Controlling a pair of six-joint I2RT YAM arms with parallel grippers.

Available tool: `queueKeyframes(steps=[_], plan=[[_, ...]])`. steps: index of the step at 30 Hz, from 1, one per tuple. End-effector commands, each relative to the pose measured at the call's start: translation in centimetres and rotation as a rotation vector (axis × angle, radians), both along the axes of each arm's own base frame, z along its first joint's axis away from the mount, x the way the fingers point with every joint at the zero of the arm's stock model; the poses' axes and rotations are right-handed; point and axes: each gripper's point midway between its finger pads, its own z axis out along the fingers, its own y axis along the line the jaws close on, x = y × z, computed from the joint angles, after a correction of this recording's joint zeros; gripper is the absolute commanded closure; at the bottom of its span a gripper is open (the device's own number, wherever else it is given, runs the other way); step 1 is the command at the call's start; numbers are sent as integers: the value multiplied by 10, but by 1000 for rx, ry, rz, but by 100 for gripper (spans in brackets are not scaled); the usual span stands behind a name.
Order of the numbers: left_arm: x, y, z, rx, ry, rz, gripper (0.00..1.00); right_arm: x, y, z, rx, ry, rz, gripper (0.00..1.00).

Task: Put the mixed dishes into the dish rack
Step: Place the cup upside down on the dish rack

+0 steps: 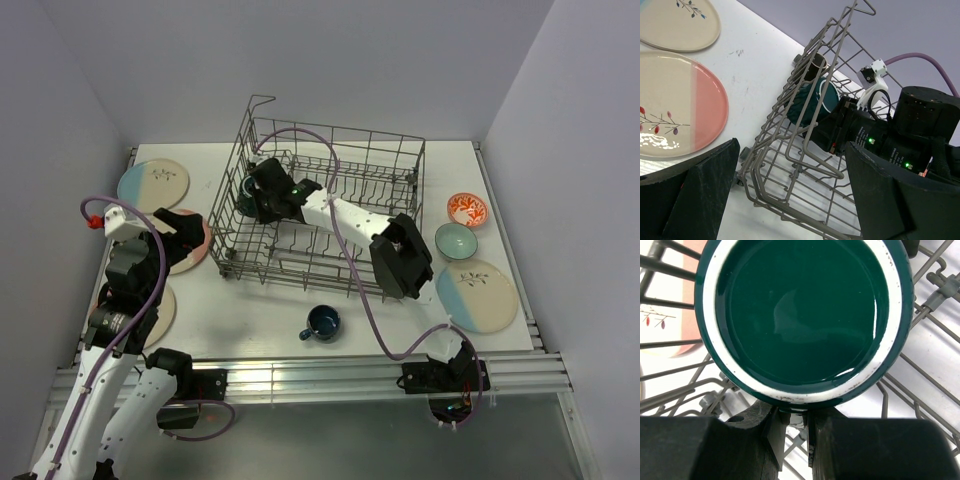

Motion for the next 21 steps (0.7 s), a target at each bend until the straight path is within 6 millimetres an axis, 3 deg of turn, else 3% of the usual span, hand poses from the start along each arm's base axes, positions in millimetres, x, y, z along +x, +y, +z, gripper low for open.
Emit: queueKeyframes(steps=[1, 21], plan=[[0, 2, 3, -15, -12, 15, 7, 16, 21, 43, 80, -118, -14, 97], [-3, 3, -1, -23, -7, 15, 7, 19, 15, 27, -31, -157, -49, 95]])
